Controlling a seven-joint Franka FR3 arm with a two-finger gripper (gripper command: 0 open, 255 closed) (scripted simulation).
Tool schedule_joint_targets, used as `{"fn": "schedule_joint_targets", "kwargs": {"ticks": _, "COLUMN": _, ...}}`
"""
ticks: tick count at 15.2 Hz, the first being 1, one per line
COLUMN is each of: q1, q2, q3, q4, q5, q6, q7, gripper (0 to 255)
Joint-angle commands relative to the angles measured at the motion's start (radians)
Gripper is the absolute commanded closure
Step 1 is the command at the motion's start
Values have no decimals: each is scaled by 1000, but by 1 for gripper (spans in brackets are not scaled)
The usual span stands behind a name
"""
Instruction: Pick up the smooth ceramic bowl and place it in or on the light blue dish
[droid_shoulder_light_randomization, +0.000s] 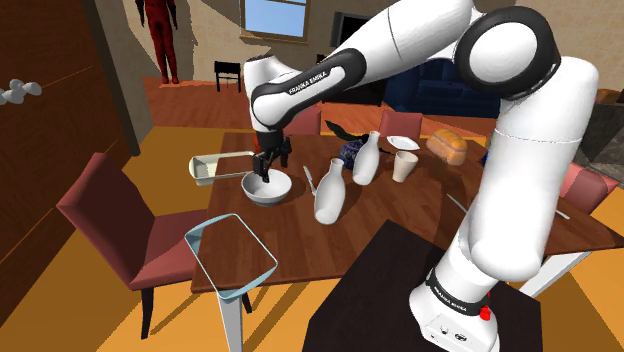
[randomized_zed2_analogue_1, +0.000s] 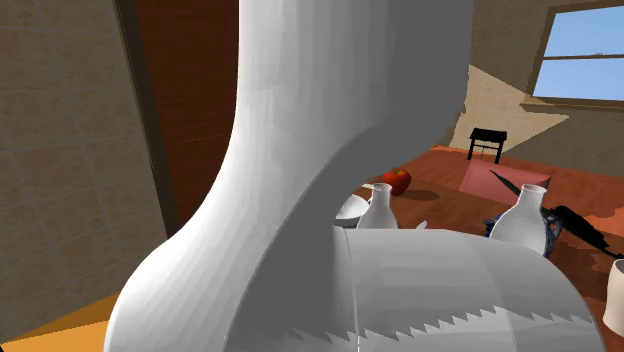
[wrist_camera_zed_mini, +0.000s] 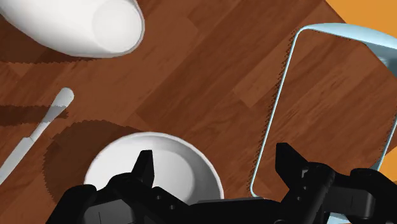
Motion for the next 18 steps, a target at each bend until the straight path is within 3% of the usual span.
{"fn": "schedule_joint_targets", "kwargs": {"ticks": 1, "q1": 8, "q2": 84, "q3": 0, "q4": 76, "q5": -14, "q6": 4, "q7": 13, "gripper": 0}}
{"fn": "schedule_joint_targets", "kwargs": {"ticks": 9, "q1": 43, "q2": 400, "q3": -13, "q4": 405, "q5": -52, "q6": -22, "q7": 42, "gripper": 0}}
{"fn": "schedule_joint_targets", "kwargs": {"ticks": 18, "q1": 37, "q2": 441, "q3": -20, "q4": 366, "q5": -61, "q6": 59, "q7": 47, "gripper": 0}}
